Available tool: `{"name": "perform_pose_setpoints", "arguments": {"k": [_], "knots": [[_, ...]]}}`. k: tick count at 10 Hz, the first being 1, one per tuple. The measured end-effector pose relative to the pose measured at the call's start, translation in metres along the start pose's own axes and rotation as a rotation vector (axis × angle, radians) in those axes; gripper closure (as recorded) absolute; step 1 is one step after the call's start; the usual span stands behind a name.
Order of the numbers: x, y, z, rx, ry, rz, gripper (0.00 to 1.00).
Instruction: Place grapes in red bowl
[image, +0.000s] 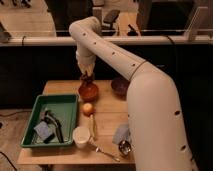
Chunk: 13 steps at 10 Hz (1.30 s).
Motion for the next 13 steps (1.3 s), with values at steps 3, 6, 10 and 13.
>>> {"name": "perform_pose_setpoints", "arguments": {"k": [3,6,10,13], "knots": [[0.0021,0.001,-0.0004,-0.002,0.001,0.0,0.2],[0.0025,0.0008,-0.0001,-0.006,-0.001,-0.003,0.2],[0.003,0.0025,0.0,-0.007,-0.004,-0.005,0.2],[0.0046,0.0063,-0.001,0.003,-0.008,-0.004,0.2]]}}
